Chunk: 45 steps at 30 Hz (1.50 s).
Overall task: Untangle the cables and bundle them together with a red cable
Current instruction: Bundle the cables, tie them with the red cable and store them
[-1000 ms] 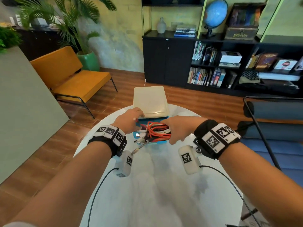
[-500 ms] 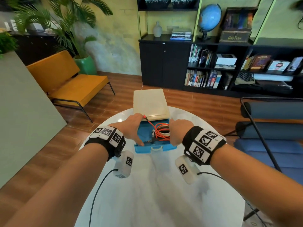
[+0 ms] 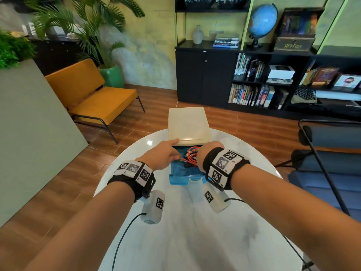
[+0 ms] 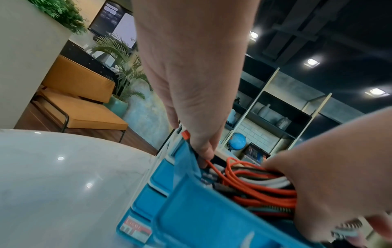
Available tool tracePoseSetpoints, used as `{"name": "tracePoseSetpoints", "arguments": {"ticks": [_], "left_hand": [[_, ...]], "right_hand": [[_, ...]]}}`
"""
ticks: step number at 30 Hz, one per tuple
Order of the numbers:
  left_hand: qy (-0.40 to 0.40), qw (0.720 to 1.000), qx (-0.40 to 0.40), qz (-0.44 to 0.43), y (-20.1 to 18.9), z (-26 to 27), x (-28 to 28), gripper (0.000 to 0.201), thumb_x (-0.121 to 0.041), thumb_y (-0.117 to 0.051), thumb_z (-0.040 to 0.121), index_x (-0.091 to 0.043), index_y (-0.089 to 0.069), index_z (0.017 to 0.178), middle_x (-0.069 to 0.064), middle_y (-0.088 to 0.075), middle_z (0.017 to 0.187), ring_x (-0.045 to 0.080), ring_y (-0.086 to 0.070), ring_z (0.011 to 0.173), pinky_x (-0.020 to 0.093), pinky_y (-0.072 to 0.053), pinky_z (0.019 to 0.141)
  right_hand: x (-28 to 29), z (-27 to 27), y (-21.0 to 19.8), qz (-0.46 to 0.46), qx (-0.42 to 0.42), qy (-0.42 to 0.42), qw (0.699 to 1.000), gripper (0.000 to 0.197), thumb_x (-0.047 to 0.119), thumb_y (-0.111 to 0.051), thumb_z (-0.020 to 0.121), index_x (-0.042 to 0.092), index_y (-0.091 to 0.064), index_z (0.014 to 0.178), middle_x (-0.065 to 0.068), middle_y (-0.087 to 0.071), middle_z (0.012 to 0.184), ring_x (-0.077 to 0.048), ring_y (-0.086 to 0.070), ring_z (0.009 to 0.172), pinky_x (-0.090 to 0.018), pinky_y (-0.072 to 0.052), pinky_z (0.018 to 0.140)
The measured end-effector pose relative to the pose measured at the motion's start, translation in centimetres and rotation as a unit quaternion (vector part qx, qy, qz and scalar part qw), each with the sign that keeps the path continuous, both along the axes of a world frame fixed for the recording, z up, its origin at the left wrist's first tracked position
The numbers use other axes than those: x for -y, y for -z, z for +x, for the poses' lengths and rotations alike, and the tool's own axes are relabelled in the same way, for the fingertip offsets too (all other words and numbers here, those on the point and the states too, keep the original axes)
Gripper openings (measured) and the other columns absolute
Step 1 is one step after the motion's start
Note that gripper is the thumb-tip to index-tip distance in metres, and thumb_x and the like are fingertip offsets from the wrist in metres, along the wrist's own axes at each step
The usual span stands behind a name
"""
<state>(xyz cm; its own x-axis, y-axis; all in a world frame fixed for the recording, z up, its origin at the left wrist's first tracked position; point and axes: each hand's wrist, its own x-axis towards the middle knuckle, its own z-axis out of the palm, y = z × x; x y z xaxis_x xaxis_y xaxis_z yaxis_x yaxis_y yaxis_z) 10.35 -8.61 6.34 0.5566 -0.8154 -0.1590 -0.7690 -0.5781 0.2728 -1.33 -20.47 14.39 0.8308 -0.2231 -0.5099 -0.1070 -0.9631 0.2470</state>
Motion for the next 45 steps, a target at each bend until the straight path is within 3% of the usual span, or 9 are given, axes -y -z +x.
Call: {"name": "tracePoseSetpoints", "arguments": {"ticks": [4, 15, 20, 23, 29, 32, 35, 39, 45], "left_hand": [[-0.042, 0.997, 0.056, -0.040, 1.2, -0.6, 1.0, 0.021, -0.029, -0.060, 0.092, -0.022, -0.074, 0.106, 0.000, -0.034, 0.148, 0.021, -0.034, 0.128, 0.037, -0.041, 0.098], [-0.111, 0.980, 0.125, -0.105, 1.7, -1.0, 3.0, 0.012, -0.022, -0.066, 0.085, -0.021, -0.075, 0.092, -0.003, -0.050, 0.117, 0.018, -0.042, 0.102, 0.030, -0.045, 0.070], [-0.101, 0.986, 0.086, -0.098, 1.9, -0.6, 1.8, 0.031, -0.017, -0.047, 0.094, -0.019, -0.063, 0.120, -0.002, -0.048, 0.134, 0.021, -0.044, 0.115, 0.037, -0.047, 0.088], [-0.096, 0.990, 0.045, -0.095, 2.0, -0.7, 1.5, 0.033, -0.027, -0.043, 0.096, -0.019, -0.064, 0.119, -0.003, -0.042, 0.141, 0.019, -0.039, 0.121, 0.037, -0.043, 0.092], [-0.140, 0.982, 0.100, -0.081, 2.3, -0.8, 3.2, 0.037, -0.044, -0.045, 0.096, -0.018, -0.071, 0.103, -0.003, -0.044, 0.123, 0.017, -0.041, 0.108, 0.032, -0.048, 0.075], [-0.155, 0.979, 0.118, -0.068, 1.8, -0.7, 3.9, 0.034, -0.043, -0.053, 0.092, -0.015, -0.072, 0.099, -0.002, -0.045, 0.116, 0.018, -0.041, 0.104, 0.034, -0.051, 0.075], [-0.164, 0.975, 0.129, -0.073, 1.7, -0.3, 4.1, 0.031, -0.041, -0.058, 0.090, -0.013, -0.071, 0.095, 0.000, -0.047, 0.110, 0.019, -0.044, 0.102, 0.038, -0.054, 0.076], [-0.181, 0.970, 0.132, -0.094, 1.2, -0.3, 4.6, 0.025, -0.036, -0.067, 0.084, -0.011, -0.068, 0.089, 0.003, -0.049, 0.103, 0.022, -0.049, 0.100, 0.037, -0.052, 0.070], [-0.171, 0.964, 0.137, -0.151, 1.2, -0.5, 4.6, 0.040, -0.022, -0.073, 0.078, -0.016, -0.042, 0.104, 0.003, -0.056, 0.097, 0.023, -0.053, 0.088, 0.038, -0.050, 0.064]], "right_hand": [[0.1, -0.1, 0.3, -0.004, 0.007, -0.005, 1.000, 0.035, 0.023, -0.043, 0.102, 0.008, -0.051, 0.132, -0.007, -0.053, 0.137, -0.025, -0.049, 0.129, -0.038, -0.040, 0.104], [-0.1, 1.4, 2.3, 0.025, 0.043, 0.043, 0.998, 0.034, 0.023, -0.049, 0.099, 0.007, -0.050, 0.130, -0.008, -0.056, 0.131, -0.027, -0.053, 0.123, -0.037, -0.044, 0.099], [-0.3, 3.8, 3.8, 0.062, 0.061, 0.082, 0.993, 0.041, 0.029, -0.050, 0.098, 0.008, -0.046, 0.134, -0.008, -0.055, 0.133, -0.026, -0.052, 0.125, -0.036, -0.042, 0.102], [0.1, 3.8, 4.9, 0.076, 0.094, 0.086, 0.989, 0.045, 0.035, -0.053, 0.097, 0.010, -0.047, 0.134, -0.008, -0.056, 0.132, -0.025, -0.053, 0.124, -0.035, -0.042, 0.101], [0.2, 2.1, 9.2, 0.148, 0.239, 0.224, 0.933, 0.116, 0.067, -0.069, 0.072, -0.008, -0.019, 0.144, -0.015, -0.050, 0.131, -0.026, -0.055, 0.117, -0.034, -0.047, 0.093], [-0.3, 0.3, 10.0, 0.206, 0.297, 0.185, 0.914, 0.112, 0.065, -0.062, 0.079, 0.005, -0.003, 0.153, -0.018, -0.018, 0.154, -0.033, -0.023, 0.143, -0.047, -0.035, 0.110], [-0.4, -1.3, 10.3, 0.226, 0.311, 0.093, 0.918, 0.082, 0.049, -0.047, 0.096, 0.011, -0.004, 0.155, -0.012, -0.002, 0.162, -0.029, 0.000, 0.150, -0.054, -0.011, 0.119], [0.3, -2.2, 10.9, 0.209, 0.298, 0.004, 0.932, 0.059, 0.030, -0.033, 0.104, 0.005, -0.013, 0.154, -0.008, -0.010, 0.162, -0.024, 0.000, 0.150, -0.046, -0.003, 0.120], [-0.1, -1.2, 10.7, 0.203, 0.248, 0.042, 0.946, 0.063, 0.017, -0.039, 0.101, 0.001, -0.009, 0.153, -0.010, -0.007, 0.162, -0.025, 0.000, 0.150, -0.047, -0.003, 0.120]]}}
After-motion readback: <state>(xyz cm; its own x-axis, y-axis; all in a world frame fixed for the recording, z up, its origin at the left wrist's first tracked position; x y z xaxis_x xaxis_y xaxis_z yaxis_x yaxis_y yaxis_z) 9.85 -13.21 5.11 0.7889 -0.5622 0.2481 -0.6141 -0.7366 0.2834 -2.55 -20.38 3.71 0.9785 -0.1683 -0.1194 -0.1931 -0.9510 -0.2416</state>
